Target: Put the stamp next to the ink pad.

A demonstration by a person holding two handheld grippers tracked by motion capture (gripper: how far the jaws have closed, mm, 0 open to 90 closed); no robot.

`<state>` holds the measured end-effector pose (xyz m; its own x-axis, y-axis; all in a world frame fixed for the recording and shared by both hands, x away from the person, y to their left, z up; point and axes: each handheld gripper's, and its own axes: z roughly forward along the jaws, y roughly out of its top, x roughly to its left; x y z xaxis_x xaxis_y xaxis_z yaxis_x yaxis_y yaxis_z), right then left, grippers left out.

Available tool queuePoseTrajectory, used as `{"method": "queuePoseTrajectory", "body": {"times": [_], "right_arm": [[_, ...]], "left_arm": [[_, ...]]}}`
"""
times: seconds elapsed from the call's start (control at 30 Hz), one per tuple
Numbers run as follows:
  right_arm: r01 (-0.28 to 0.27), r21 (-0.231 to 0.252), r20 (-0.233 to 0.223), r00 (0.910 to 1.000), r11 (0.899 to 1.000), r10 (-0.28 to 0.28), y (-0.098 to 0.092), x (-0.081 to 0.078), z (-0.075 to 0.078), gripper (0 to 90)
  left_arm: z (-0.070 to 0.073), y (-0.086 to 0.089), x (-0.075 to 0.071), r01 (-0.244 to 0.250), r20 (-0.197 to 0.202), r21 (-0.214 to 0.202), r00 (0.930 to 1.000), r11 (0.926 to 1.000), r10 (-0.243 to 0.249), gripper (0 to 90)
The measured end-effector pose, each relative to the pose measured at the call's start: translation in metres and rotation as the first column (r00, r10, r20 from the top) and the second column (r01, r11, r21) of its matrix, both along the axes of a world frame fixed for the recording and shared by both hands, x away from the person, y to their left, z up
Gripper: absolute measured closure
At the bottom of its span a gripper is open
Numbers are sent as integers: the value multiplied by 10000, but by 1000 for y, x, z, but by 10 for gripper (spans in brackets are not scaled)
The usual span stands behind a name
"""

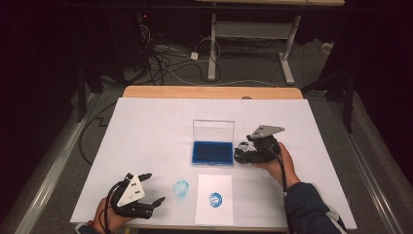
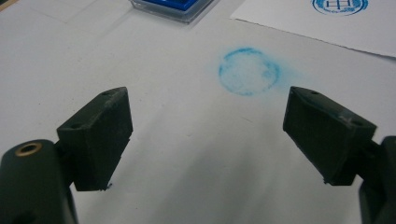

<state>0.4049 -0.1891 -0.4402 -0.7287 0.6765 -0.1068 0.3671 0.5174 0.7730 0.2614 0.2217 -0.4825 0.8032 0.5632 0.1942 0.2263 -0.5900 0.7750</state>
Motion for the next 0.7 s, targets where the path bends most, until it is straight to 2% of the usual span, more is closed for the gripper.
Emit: {"method": "queuePoseTrajectory", "body": {"times": [0.37, 0.7], "right_arm": [[266, 140, 259, 9993, 9995, -269, 6, -2, 1, 153], [490, 432, 520, 9973, 9979, -512, 6, -3, 2, 154]], "left_arm": [[0, 0, 0, 21, -14, 57, 10000, 10000, -21, 150], [0, 1, 0, -23, -4, 57, 10000, 10000, 23, 150]]}}
